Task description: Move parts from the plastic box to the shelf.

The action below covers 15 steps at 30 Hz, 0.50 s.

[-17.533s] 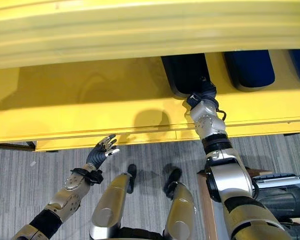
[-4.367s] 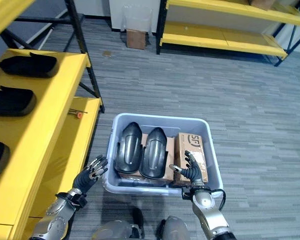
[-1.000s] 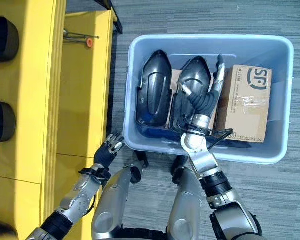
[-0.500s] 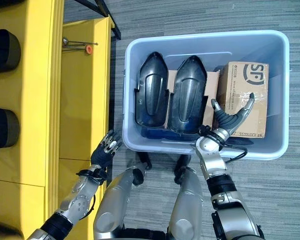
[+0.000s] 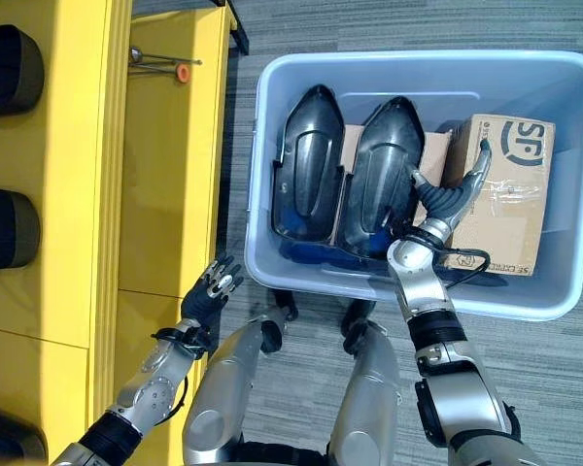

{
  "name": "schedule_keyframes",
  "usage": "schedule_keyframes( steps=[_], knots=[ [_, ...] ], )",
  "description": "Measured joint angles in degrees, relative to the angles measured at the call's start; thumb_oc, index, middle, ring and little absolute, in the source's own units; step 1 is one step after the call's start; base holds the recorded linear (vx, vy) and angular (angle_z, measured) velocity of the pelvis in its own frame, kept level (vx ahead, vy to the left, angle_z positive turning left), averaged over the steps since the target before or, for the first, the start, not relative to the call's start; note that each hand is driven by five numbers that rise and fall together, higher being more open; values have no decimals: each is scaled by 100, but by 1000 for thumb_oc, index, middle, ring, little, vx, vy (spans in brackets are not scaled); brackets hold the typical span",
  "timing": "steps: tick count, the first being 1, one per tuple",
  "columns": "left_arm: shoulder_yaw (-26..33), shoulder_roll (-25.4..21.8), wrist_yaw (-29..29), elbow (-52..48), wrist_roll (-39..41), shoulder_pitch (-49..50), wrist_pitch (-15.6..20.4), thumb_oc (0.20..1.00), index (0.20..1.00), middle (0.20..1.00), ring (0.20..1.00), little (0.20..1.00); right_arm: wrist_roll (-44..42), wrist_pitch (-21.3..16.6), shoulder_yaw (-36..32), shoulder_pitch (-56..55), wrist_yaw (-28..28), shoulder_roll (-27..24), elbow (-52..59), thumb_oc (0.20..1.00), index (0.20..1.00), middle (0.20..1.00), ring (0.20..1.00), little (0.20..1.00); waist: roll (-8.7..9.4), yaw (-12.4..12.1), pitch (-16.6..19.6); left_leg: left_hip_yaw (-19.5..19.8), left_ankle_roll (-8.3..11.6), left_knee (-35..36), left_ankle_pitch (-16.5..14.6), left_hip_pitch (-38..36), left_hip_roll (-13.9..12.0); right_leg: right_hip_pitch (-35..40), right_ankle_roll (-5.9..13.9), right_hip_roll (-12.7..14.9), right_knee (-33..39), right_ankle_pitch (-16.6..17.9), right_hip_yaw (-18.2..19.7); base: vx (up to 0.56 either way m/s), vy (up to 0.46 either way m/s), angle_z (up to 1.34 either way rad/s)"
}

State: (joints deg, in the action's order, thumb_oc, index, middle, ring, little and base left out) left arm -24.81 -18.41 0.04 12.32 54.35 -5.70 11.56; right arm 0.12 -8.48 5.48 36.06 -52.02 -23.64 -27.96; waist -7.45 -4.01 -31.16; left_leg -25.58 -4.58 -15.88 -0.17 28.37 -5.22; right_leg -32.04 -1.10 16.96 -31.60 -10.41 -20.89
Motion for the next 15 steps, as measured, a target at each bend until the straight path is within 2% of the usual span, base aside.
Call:
schedule_keyframes(
  steps=[3,5,8,11,15],
  knots=[
    [0,-2,19,2,3,3,21,1000,1000,1000,1000,1000,656,1,240,-32,-162,-35,517,1000,1000,1000,1000,1000,0,24,0,-13,-16,37,29,46,21,-74,7,11,-6,5,10,-20,20,0],
    [0,-2,55,13,5,2,37,1000,1000,1000,1000,1000,755,24,360,-40,-180,-37,613,1000,1000,1000,1000,1000,0,22,0,-17,-21,76,53,51,36,-98,7,13,-15,6,18,0,0,0],
    [0,-3,226,31,122,0,32,1000,1000,1000,1000,1000,203,250,457,-172,-145,10,309,1000,1000,1000,1000,1000,0,25,0,-23,-20,81,56,50,36,-100,6,12,-12,6,23,-15,21,0],
    [15,-15,266,32,123,0,68,1000,1000,1000,1000,1000,-218,264,373,-374,-70,8,-219,1000,1000,1000,1000,1000,0,14,0,-22,-22,82,57,50,41,-97,11,10,-5,13,28,0,0,0],
    [25,-26,252,28,131,-45,112,1000,1000,1000,1000,1000,-520,163,372,-472,425,22,-679,1000,1000,1000,1000,1000,0,71,0,6,-28,62,66,39,29,-52,20,2,-25,29,15,-30,-43,2]
  ],
)
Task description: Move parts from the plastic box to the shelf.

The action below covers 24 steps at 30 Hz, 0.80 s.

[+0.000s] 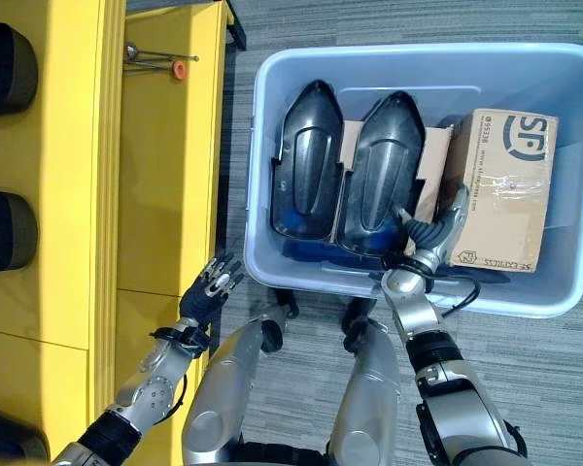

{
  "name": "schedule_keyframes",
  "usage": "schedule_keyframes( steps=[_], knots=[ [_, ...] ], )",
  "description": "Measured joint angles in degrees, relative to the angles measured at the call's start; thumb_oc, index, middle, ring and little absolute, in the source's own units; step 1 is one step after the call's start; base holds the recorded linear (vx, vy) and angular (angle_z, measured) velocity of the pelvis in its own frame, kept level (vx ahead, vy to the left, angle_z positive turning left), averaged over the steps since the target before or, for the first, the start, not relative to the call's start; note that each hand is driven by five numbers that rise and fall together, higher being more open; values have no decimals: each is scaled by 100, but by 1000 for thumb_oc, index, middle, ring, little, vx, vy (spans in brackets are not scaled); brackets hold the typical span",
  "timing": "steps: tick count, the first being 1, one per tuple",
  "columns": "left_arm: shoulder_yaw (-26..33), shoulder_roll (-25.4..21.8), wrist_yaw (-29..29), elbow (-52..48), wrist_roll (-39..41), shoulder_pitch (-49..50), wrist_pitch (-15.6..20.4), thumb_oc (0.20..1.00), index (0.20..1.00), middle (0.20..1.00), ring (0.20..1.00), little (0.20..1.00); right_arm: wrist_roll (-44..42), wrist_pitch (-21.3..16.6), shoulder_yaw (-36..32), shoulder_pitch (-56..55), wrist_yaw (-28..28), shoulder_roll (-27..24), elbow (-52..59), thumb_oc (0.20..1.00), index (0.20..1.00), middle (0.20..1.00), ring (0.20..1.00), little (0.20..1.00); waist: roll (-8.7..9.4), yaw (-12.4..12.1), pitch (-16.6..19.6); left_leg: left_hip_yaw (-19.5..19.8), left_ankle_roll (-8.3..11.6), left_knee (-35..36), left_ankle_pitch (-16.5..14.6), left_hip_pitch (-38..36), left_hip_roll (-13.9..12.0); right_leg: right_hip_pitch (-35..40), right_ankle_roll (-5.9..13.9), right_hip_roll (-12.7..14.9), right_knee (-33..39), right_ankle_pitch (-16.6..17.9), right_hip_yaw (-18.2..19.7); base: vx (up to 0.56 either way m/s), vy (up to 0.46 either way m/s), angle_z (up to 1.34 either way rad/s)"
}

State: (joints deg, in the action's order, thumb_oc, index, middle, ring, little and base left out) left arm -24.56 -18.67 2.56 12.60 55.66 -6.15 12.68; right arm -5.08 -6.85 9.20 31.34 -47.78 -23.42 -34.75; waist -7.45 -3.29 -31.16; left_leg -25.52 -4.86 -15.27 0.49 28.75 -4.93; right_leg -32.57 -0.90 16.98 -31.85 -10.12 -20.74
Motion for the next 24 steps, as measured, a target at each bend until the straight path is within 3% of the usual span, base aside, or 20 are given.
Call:
schedule_keyframes(
  steps=[6,13,19,24],
  knots=[
    [-14,4,0,0,-2,-65,-118,1000,1000,1000,1000,1000,-802,-469,-208,88,108,1,-172,1000,1000,1000,1000,1000,0,-68,0,87,37,18,52,31,-12,-5,-25,-7,-2,-13,-59,-21,-16,6],
    [-13,16,-45,0,-2,-96,-118,1000,1000,1000,1000,1000,-872,-549,-177,286,251,2,-345,1000,1000,1000,1000,1000,-1,-64,1,79,82,116,99,46,-21,-39,-40,-49,73,30,-60,0,0,0],
    [-3,14,-44,7,3,-144,-122,1000,1000,1000,1000,1000,-386,-360,29,537,255,-138,-642,1000,1000,1000,1000,1000,-14,-77,9,97,86,94,102,142,-45,-99,-51,-57,73,37,-88,-1,-5,1],
    [-10,12,-38,71,0,-139,-235,1000,1000,1000,1000,1000,896,136,443,717,-47,-405,-875,1000,1000,1000,1000,1000,-31,-182,19,149,88,78,127,250,-54,-167,-64,-53,63,38,-156,0,-9,5]
  ],
)
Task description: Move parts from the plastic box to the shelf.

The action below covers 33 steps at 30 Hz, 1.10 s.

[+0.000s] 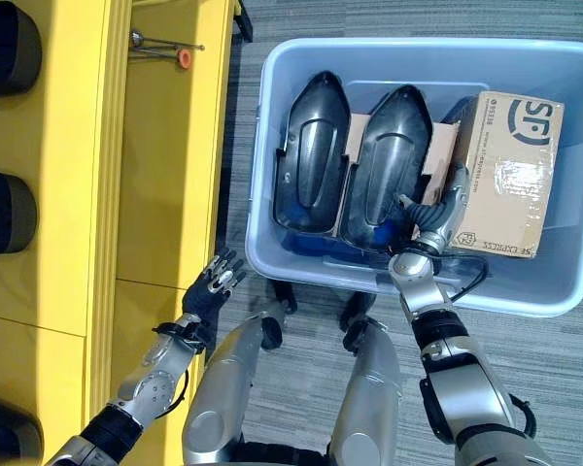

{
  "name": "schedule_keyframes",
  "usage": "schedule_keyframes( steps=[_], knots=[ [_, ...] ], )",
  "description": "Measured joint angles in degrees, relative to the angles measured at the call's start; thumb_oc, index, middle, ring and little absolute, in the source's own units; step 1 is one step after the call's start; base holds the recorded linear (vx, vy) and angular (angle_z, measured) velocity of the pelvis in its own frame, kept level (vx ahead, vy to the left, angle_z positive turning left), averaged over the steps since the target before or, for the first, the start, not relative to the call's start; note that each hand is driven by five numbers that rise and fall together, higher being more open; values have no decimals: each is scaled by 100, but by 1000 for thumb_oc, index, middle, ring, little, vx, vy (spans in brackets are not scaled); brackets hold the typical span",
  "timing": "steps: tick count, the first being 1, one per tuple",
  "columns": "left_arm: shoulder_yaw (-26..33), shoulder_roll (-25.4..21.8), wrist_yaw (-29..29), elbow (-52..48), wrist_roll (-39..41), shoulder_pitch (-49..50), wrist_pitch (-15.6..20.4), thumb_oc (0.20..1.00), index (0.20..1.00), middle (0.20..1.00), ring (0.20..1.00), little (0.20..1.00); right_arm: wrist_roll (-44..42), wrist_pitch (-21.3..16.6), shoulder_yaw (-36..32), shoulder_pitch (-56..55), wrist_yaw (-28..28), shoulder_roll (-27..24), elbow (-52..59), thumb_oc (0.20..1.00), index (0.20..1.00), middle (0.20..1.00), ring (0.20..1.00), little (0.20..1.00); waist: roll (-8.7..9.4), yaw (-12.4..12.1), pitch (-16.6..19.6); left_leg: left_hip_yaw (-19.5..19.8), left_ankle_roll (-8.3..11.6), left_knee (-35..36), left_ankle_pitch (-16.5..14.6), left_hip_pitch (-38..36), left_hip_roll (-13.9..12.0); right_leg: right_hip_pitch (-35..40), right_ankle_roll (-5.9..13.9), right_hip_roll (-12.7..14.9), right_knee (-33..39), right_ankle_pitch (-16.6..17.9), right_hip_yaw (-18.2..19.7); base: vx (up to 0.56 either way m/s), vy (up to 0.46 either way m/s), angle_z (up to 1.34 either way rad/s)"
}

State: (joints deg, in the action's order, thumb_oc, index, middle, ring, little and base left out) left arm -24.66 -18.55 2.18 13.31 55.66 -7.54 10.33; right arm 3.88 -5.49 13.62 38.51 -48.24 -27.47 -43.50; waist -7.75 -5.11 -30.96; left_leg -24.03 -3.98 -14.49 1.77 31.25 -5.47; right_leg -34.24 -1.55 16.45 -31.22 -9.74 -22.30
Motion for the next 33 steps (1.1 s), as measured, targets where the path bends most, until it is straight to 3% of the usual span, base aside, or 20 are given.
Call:
schedule_keyframes(
  steps=[2,5,13,18,20,24,27,30,33],
  knots=[
    [-1,0,33,80,0,3,7,1000,1000,1000,1000,1000,1004,235,300,39,-350,-82,15,1000,1000,1000,1000,1000,-4,-101,3,11,-28,20,26,32,9,-39,-14,8,-30,-6,-15,5,6,2],
    [3,-2,62,199,3,-1,4,1000,1000,1000,1000,1000,1485,263,497,91,-421,-102,201,1000,1000,1000,1000,1000,-4,-116,3,50,-48,29,41,76,11,-43,-22,6,-3,-13,-64,8,2,5],
    [19,-6,397,531,216,7,14,1000,1000,1000,1000,1000,1642,374,635,76,-612,-89,210,1000,1000,1000,1000,1000,-4,-194,2,103,-54,31,46,119,30,-40,-21,7,17,-13,-110,5,-3,2],
    [56,-6,569,552,234,12,61,1000,1000,1000,1000,1000,1110,445,600,-42,-656,-69,81,1000,1000,1000,1000,1000,-4,-173,2,114,-71,32,58,124,39,-41,-20,28,-7,-12,-124,0,0,0],
    [43,-3,611,551,156,13,87,1000,1000,1000,1000,1000,529,587,381,-55,-1065,17,-148,1000,1000,1000,1000,1000,-4,-163,3,112,-63,50,75,133,50,-71,-24,46,-26,-16,-124,13,17,1],
    [3,7,409,578,-17,14,170,1000,1000,1000,1000,1000,183,557,25,-74,-1193,48,-334,1000,1000,1000,1000,1000,-4,-136,3,86,-65,55,80,151,75,-128,-23,78,-69,-15,-87,17,33,-1],
    [1,6,380,626,-18,6,187,1000,1000,1000,1000,1000,-32,411,5,-43,-1183,147,-335,1000,1000,1000,1000,1000,-4,-82,3,86,-71,56,88,151,74,-136,-23,78,-78,-15,-84,0,0,0],
    [0,4,410,602,-107,0,258,1000,1000,1000,1000,1000,-108,-89,3,-25,-767,179,-203,1000,1000,1000,1000,1000,-6,-46,4,81,-67,45,90,151,63,-147,-30,75,-99,-21,-77,0,0,0],
    [5,4,370,534,-135,-6,366,1000,1000,1000,1000,1000,-312,-269,-16,-12,-596,142,-132,1000,1000,1000,1000,1000,-6,-42,4,55,-41,45,96,174,59,-212,-43,80,-140,-30,-40,11,-14,-4]
  ],
)
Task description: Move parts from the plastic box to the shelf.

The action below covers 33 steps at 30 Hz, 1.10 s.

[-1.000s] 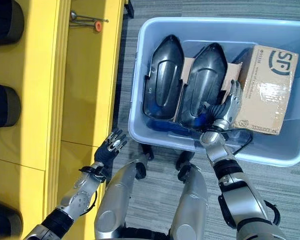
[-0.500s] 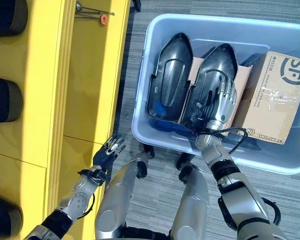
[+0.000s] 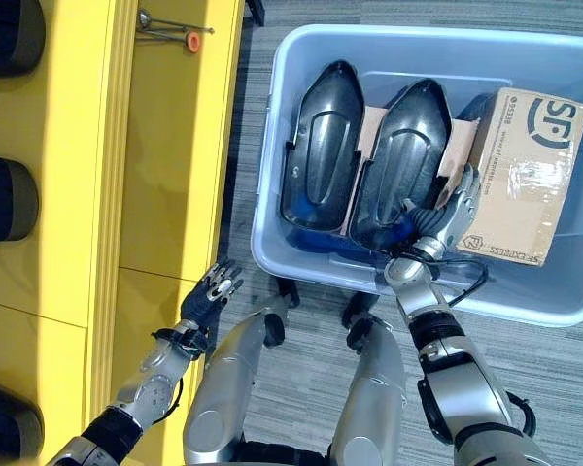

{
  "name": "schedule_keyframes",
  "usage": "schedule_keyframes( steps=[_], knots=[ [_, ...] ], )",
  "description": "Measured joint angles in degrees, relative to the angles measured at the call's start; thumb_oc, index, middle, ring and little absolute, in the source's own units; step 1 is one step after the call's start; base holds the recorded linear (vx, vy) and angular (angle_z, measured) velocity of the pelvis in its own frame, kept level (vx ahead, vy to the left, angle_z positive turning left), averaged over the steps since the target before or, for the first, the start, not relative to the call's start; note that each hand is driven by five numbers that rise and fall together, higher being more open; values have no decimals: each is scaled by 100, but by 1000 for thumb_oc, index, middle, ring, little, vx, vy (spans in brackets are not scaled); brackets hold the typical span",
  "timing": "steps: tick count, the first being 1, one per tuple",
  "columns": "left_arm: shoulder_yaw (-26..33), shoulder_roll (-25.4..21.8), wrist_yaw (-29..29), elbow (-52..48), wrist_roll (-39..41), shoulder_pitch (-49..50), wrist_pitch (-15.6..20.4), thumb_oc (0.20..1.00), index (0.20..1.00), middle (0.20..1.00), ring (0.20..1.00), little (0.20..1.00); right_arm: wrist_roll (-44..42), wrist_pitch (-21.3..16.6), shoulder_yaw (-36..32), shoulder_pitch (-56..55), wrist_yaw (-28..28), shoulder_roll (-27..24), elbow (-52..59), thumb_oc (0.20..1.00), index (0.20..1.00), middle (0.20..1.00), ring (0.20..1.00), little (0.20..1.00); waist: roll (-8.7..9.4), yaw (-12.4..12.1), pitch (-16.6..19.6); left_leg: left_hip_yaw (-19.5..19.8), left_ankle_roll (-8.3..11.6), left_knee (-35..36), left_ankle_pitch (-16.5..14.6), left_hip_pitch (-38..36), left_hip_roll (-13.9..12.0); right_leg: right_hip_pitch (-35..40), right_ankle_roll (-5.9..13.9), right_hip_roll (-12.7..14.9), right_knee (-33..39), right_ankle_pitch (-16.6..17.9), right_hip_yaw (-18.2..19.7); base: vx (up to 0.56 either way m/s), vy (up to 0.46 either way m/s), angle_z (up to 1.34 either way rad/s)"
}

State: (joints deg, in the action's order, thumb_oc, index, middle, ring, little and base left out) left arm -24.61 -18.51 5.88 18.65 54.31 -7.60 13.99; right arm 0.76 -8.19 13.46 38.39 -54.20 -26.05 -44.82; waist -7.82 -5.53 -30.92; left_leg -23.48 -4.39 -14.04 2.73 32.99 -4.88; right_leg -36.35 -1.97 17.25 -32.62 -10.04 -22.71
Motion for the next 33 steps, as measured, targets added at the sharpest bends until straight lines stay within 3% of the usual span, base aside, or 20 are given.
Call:
schedule_keyframes(
  steps=[6,16,20,23,25,28,33],
  knots=[
    [-17,4,-116,-156,-84,-23,-6,1000,1000,1000,1000,1000,94,-58,-52,33,185,-12,8,1000,1000,1000,1000,1000,0,24,0,-21,65,7,27,6,-31,-71,-39,0,-108,-80,19,5,-10,-1],
    [-11,-1,-201,-100,-178,-17,-4,1000,1000,1000,1000,1000,848,950,418,474,264,-211,-488,1000,1000,1000,1000,1000,-32,-38,21,4,98,-21,53,12,-50,-108,-104,35,-269,-163,9,4,-3,1],
    [-13,-3,-134,-89,-173,5,-3,1000,1000,1000,1000,1000,1194,1167,502,511,-32,-256,-687,1000,1000,1000,1000,1000,-78,-71,50,27,115,-3,64,20,-27,-110,-115,57,-282,-181,-1,6,0,4],
    [-76,2,-100,-91,-168,19,-3,1000,1000,1000,1000,1000,1226,1090,483,458,-366,-309,-621,1000,1000,1000,1000,1000,-172,-111,112,44,118,-4,66,98,-21,-171,-109,59,-276,-189,-11,0,0,0],
    [-63,-1,-78,-102,-63,78,-5,1000,1000,1000,1000,1000,1780,755,467,340,-470,-468,198,1000,1000,1000,1000,1000,-203,-92,132,33,74,-10,105,230,-8,-324,-95,59,-277,-141,-8,-5,16,-1],
    [-61,0,-95,-259,-41,65,-6,1000,1000,1000,1000,1000,2332,593,513,149,-357,-595,1330,1000,1000,1000,1000,1000,-201,-57,130,31,48,-11,108,228,-7,-317,-93,53,-259,-138,-8,0,0,0],
    [-44,105,-77,-265,548,26,-195,1000,1000,1000,1000,1000,2534,524,678,65,-194,-593,1311,1000,1000,1000,1000,1000,-195,-35,127,20,29,-3,94,217,-9,-300,-94,34,-217,-138,-1,0,0,0]
  ],
)
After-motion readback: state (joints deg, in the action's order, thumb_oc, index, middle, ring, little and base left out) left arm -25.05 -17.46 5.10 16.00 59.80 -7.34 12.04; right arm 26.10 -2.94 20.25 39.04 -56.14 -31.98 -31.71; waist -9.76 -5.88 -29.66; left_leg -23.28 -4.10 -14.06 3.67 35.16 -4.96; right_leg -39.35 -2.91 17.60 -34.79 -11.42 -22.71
